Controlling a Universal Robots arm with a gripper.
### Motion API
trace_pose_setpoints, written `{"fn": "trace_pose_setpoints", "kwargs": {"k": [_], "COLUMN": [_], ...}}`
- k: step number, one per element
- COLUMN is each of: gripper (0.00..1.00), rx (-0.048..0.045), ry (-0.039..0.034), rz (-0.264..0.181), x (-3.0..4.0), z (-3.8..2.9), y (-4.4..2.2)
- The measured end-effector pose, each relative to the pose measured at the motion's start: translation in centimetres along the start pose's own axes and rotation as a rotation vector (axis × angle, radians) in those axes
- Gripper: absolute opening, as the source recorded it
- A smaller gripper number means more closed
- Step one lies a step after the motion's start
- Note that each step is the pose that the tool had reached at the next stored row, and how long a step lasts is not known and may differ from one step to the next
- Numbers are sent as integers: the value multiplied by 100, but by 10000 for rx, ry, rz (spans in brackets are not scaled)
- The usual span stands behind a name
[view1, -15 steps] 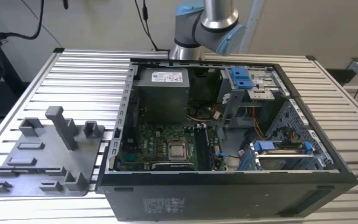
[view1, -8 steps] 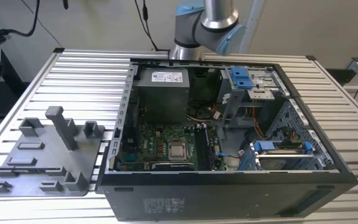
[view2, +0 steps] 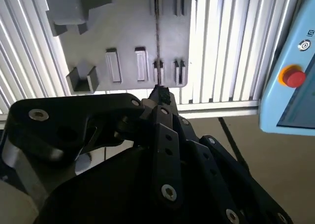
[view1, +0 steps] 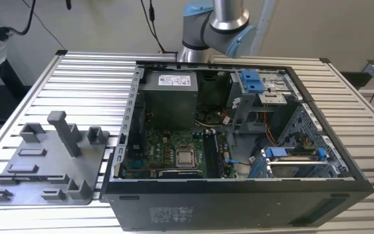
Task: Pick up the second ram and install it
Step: 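Pick up the second ram and move it above second insertion slot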
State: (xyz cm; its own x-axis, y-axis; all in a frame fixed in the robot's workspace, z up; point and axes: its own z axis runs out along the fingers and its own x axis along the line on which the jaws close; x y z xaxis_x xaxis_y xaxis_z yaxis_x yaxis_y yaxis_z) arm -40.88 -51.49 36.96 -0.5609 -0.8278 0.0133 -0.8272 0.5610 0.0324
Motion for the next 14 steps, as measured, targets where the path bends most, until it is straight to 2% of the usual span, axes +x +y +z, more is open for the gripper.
{"fn": "trace_pose_setpoints", "kwargs": {"k": [14], "gripper": [11], "rx": [35], "ry": [83], "rz": [-2549], "x": [0], "z": [15], "y": [0]}}
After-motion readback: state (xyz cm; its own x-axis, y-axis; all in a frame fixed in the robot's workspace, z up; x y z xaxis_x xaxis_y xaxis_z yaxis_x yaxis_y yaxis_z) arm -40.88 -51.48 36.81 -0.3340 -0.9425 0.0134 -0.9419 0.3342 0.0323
